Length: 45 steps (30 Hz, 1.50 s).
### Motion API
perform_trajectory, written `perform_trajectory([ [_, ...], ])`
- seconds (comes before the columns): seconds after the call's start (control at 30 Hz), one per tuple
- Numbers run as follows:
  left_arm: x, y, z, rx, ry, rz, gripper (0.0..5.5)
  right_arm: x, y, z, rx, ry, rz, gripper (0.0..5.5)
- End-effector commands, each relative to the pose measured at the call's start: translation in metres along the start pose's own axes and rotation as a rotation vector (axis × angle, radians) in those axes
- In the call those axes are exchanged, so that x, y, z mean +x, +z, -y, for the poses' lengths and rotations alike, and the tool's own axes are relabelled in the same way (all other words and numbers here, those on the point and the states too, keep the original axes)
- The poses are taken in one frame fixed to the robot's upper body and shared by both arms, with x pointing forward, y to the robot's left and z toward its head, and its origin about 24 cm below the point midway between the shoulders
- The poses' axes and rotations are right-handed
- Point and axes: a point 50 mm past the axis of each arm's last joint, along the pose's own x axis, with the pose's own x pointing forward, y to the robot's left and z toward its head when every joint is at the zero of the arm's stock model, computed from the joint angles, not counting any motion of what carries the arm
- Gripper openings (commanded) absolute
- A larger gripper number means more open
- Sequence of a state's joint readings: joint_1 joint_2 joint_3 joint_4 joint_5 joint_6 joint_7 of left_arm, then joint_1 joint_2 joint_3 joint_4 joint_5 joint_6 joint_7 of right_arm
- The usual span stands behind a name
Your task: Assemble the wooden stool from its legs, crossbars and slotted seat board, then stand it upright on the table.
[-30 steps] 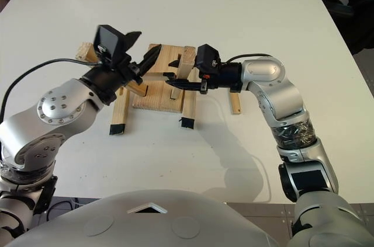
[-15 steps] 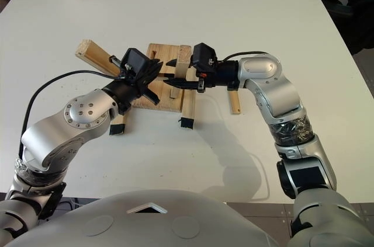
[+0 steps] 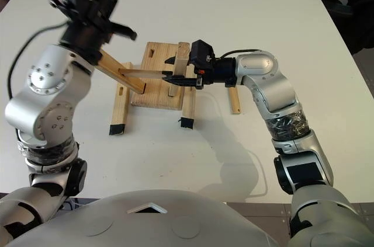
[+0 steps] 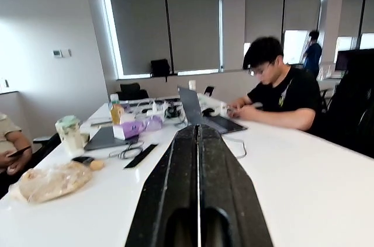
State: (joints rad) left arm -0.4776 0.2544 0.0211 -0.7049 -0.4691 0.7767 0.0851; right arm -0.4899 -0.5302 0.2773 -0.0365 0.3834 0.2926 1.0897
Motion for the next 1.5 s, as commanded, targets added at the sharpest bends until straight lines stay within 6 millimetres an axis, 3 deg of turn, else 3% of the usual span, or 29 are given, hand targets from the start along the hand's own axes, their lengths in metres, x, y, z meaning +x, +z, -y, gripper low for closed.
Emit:
perform_trajectory([
  [0.03, 0.002, 0.043, -0.011, -0.091, 0.028, 0.22, 0.0, -0.007, -0.025, 0.001, 0.054, -0.039, -0.126, 2.0],
  [0.1, -0.003, 0.052, -0.031, -0.139, 0.087, 0.273, 0.0, -0.009, -0.026, 0.0, 0.06, -0.041, -0.126, 2.0],
  [0.17, -0.012, 0.051, -0.064, -0.111, 0.232, 0.247, 0.0, -0.011, -0.027, 0.0, 0.061, -0.044, -0.131, 2.0],
  [0.27, -0.035, 0.022, -0.108, -0.027, 0.382, 0.083, 0.0, -0.013, -0.028, -0.001, 0.063, -0.046, -0.136, 2.0],
  [0.37, -0.057, -0.016, -0.119, -0.028, 0.363, -0.084, 0.0, -0.013, -0.027, 0.0, 0.061, -0.04, -0.141, 2.0],
  [0.43, -0.065, -0.043, -0.103, -0.073, 0.223, -0.199, 0.0, -0.011, -0.026, 0.002, 0.058, -0.03, -0.142, 2.0],
  [0.5, -0.064, -0.056, -0.061, -0.169, -0.039, -0.236, 0.0, -0.008, -0.026, 0.002, 0.054, 0.007, -0.141, 2.0],
  [0.6, -0.062, -0.045, 0.016, -0.348, -0.473, -0.149, 0.0, -0.001, -0.024, -0.003, 0.058, 0.106, -0.134, 2.0],
  [0.63, -0.065, -0.043, 0.031, -0.388, -0.553, -0.138, 0.0, 0.001, -0.024, -0.004, 0.06, 0.141, -0.131, 2.0],
  [0.7, -0.07, -0.048, 0.038, -0.403, -0.582, -0.173, 0.0, 0.008, -0.023, -0.003, 0.057, 0.188, -0.128, 2.0],
  [0.9, -0.07, -0.066, -0.019, -0.244, -0.268, -0.267, 0.0, 0.011, -0.037, 0.006, 0.079, 0.189, -0.151, 2.0],
  [1.03, -0.079, -0.079, -0.095, -0.062, 0.138, -0.379, 0.0, -0.001, -0.04, 0.011, 0.09, 0.137, -0.154, 2.0],
  [1.1, -0.088, -0.082, -0.114, -0.043, 0.244, -0.408, 0.0, -0.004, -0.039, 0.012, 0.089, 0.119, -0.151, 2.0],
  [1.13, -0.087, -0.082, -0.106, -0.067, 0.194, -0.401, 0.0, -0.004, -0.039, 0.012, 0.089, 0.116, -0.149, 2.0],
  [1.2, -0.079, -0.079, -0.069, -0.147, -0.009, -0.362, 0.0, -0.001, -0.038, 0.012, 0.09, 0.125, -0.142, 2.0],
  [1.27, -0.074, -0.064, 0.004, -0.347, -0.389, -0.262, 0.0, 0.009, -0.036, 0.009, 0.084, 0.173, -0.134, 2.0],
  [1.3, -0.082, -0.052, 0.034, -0.418, -0.569, -0.222, 0.0, 0.014, -0.035, 0.007, 0.076, 0.201, -0.133, 2.0],
  [1.33, -0.089, -0.045, 0.052, -0.472, -0.668, -0.2, 0.0, 0.019, -0.033, 0.007, 0.065, 0.223, -0.135, 2.0],
  [1.4, -0.093, -0.05, 0.048, -0.497, -0.631, -0.214, 0.0, 0.026, -0.03, 0.009, 0.053, 0.243, -0.13, 2.0],
  [1.5, -0.093, -0.068, 0.019, -0.425, -0.507, -0.296, 0.0, 0.031, -0.031, 0.013, 0.052, 0.247, -0.13, 2.0],
])
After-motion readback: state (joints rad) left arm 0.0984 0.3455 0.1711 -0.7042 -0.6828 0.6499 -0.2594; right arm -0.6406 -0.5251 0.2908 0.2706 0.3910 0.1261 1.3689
